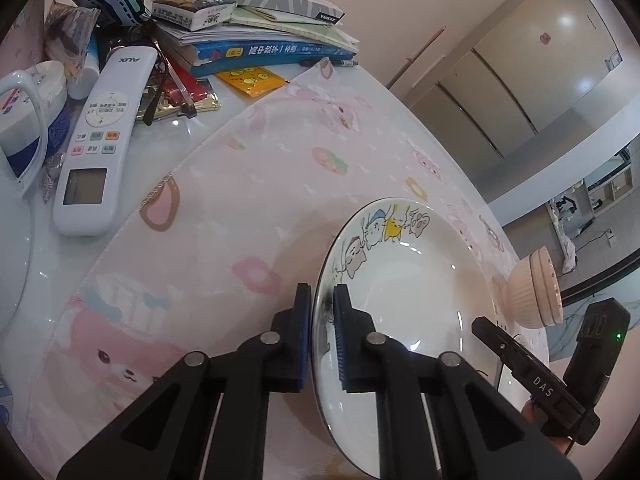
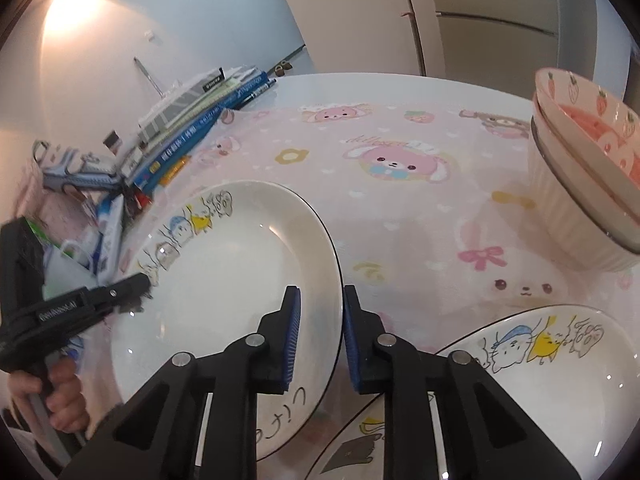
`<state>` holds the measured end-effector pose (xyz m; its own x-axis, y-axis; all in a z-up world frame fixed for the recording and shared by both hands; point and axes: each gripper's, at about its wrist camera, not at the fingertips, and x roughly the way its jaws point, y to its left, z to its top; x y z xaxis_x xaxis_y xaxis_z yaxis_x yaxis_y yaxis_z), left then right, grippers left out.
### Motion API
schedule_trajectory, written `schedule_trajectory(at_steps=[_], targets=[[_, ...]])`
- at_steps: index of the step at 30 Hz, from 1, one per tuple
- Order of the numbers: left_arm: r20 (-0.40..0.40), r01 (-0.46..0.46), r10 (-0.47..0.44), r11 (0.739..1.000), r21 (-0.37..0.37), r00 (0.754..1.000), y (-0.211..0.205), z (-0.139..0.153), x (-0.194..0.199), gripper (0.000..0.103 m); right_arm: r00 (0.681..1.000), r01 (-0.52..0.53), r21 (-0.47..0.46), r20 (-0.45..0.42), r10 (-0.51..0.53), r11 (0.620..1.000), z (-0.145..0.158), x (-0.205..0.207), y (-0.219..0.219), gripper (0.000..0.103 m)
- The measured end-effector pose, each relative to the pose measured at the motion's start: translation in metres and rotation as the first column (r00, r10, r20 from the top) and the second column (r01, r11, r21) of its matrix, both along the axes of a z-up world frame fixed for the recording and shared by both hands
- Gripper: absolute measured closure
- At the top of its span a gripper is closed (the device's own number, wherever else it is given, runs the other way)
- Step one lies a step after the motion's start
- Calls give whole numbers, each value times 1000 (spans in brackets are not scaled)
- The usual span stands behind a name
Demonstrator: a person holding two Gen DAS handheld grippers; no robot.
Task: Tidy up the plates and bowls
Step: 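Lift and carry the white plates with both tools toward the other plates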
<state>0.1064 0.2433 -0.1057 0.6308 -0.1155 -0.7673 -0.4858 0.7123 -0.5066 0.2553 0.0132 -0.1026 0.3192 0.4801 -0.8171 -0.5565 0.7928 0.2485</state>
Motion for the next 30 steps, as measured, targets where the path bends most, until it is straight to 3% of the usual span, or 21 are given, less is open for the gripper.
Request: schedule_trajectory(at_steps=[3,9,17,30], targets=[[-2,16,-16,1000,20,1000,-1,1,1,94,999,2,-64,36,0,998,1,-6,5,85],[-4,24,-24,999,28,1000,-2,0,2,93,1000,21,-5,3,-21,1000,1,-2,-4,88],[-20,30,-29,998,58,999,-4,6,-2,93,999,40,-14,-35,-41,999,6,-7,-5,88],[26,46,-51,983,175,998,-36,46,-17,93,996,91,11,18,-91,996,49,-24,-25,88]])
